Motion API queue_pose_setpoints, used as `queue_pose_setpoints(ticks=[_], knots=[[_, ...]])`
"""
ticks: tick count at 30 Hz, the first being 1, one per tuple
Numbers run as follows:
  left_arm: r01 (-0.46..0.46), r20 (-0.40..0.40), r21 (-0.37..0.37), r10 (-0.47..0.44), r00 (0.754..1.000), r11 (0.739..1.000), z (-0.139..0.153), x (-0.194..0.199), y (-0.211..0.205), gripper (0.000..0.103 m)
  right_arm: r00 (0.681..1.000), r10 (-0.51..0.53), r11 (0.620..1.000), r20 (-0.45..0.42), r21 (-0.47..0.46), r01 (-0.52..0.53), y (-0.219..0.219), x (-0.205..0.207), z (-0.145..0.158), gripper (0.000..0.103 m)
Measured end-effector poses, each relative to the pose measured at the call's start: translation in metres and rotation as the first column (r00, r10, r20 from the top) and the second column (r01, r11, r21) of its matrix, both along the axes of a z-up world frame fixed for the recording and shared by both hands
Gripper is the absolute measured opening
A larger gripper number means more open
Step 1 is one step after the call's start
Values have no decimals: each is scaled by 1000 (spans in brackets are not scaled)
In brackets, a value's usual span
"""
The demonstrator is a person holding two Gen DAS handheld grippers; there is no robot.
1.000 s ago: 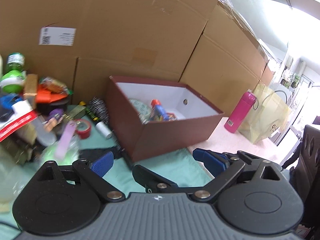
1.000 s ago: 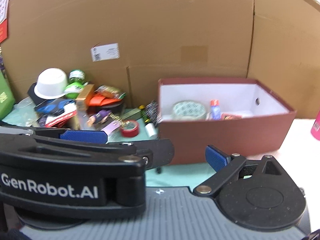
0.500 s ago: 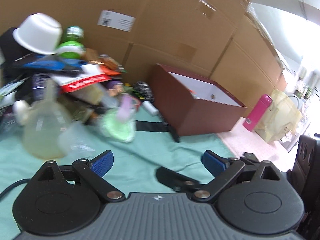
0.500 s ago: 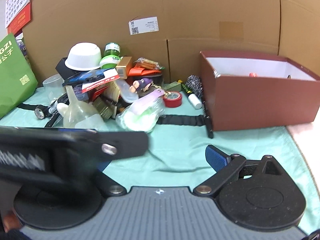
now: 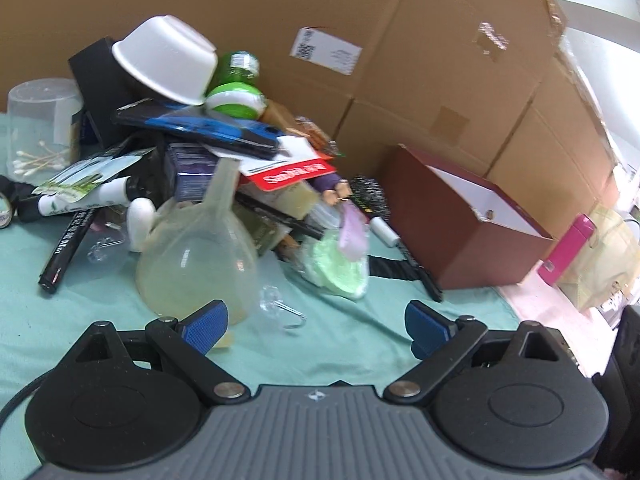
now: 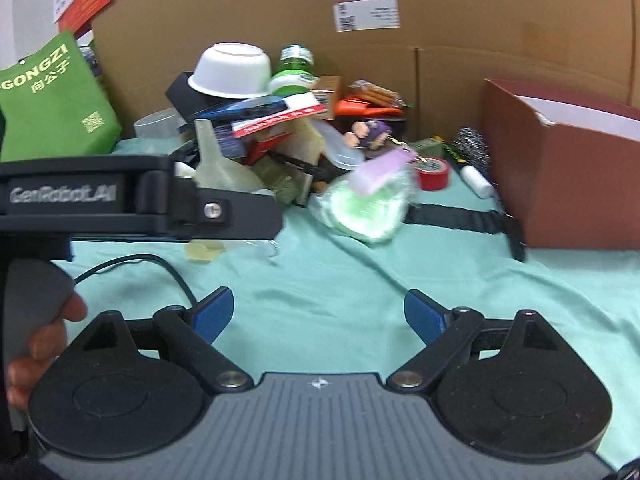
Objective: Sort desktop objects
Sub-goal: 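Close both tools on the clear plastic hook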
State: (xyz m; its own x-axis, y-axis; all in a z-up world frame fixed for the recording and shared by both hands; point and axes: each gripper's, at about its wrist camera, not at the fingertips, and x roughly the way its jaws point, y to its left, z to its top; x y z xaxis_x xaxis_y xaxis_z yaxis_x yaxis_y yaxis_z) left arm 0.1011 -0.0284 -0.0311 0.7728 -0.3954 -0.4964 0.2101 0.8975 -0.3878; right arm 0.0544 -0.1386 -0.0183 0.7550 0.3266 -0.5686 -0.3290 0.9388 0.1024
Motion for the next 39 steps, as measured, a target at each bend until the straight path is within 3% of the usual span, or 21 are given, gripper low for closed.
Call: queue_pose_setpoints(ticks=[7,9,16,21,25,32,34,35,39], knots=[[23,-21,-30,-24,1000,999,-4,11,5,89,997,82,997,4,13,-82,19,21,-2,78],[35,-31,-30,-36,999,999,-5,14,4,74,994,107,994,-3,20,-107,24,30,-4,72],[32,-63,-41,-34,997,999,-11,25,1,72,989,148,989,-11,10,-148,33,50,-7,65],[19,-75,-52,-23,997,998,-11,30,3,53,987,158,987,-16,11,-158,32,52,-8,47],[18,-88,-63,-23,996,998,-12,34,5,53,985,171,985,-16,13,-171,32,52,-8,36],[31,-92,-72,-37,995,997,-13,40,5,52,986,164,986,-11,-7,-164,35,54,-7,34],[30,-106,-77,-38,994,997,-13,44,4,39,987,162,986,-6,-30,-163,38,54,-7,32],[29,-115,-79,-38,993,996,-14,45,4,31,987,160,986,-2,-42,-160,40,54,-7,26],[17,-122,-61,-24,992,998,-14,47,3,24,990,144,988,3,-58,-144,41,54,-7,21]])
